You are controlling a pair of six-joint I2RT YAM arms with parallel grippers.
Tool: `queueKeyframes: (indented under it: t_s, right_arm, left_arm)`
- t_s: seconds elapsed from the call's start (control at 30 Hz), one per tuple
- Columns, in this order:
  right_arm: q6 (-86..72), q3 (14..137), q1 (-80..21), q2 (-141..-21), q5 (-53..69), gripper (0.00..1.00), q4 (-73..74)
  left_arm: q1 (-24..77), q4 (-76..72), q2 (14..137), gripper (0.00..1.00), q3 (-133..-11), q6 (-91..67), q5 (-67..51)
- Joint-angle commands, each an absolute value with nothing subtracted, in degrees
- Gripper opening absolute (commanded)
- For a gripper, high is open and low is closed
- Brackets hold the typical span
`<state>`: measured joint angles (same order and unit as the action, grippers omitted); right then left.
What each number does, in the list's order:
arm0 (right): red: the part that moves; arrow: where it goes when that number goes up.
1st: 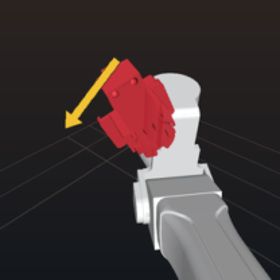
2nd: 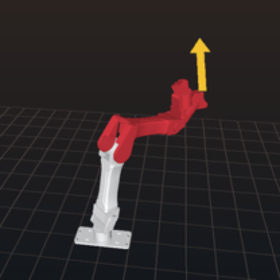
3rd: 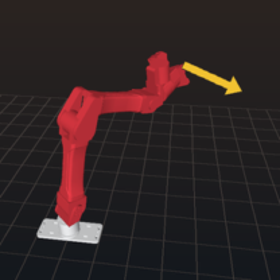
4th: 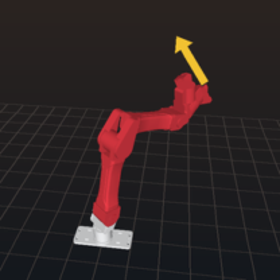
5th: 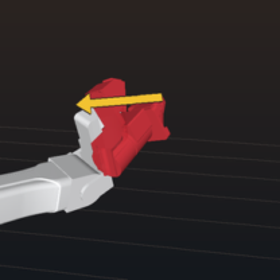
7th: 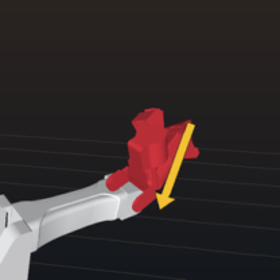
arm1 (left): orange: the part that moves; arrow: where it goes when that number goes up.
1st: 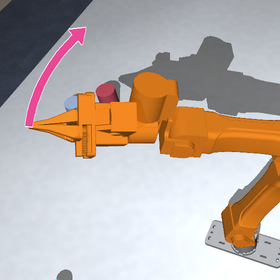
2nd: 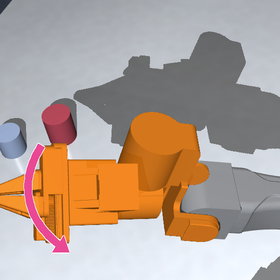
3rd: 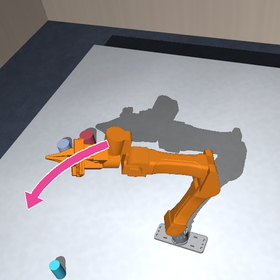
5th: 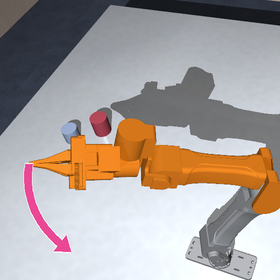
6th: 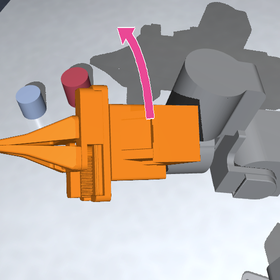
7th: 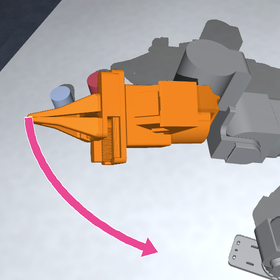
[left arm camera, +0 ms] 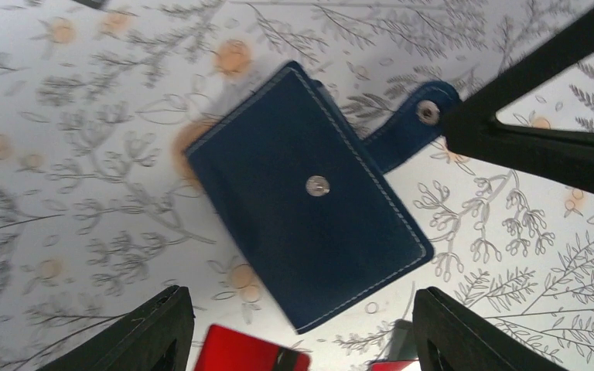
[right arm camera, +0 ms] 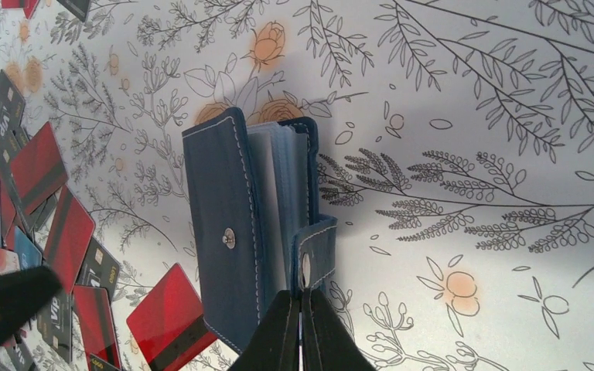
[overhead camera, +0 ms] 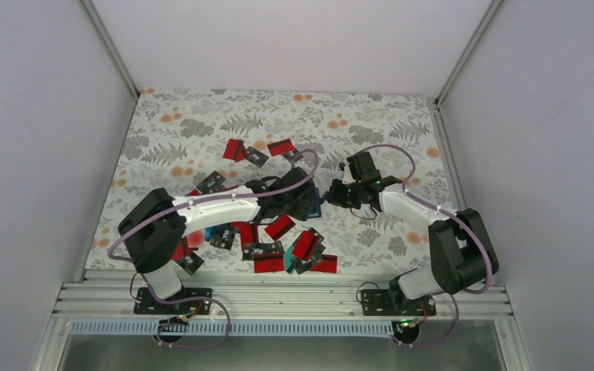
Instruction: Put the credit cards into the card holder
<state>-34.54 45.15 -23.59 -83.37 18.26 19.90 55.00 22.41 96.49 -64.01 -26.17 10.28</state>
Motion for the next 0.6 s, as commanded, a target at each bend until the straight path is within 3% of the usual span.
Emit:
queueKeyframes:
  t_s: [0.0, 0.57]
  right_arm:
    - [-33.8, 47.05, -23.3, -82.35, 19.73, 0.04, 20.28]
    - [-33.17, 47.46, -23.29, -80.36, 20.83, 0.04, 22.08]
  left_arm:
    - [57.14, 22.54, 101.23, 0.71, -67.51, -26.95, 8.99]
    - [59.2, 25.92, 109.8, 0.7, -75.15, -30.58, 10.8]
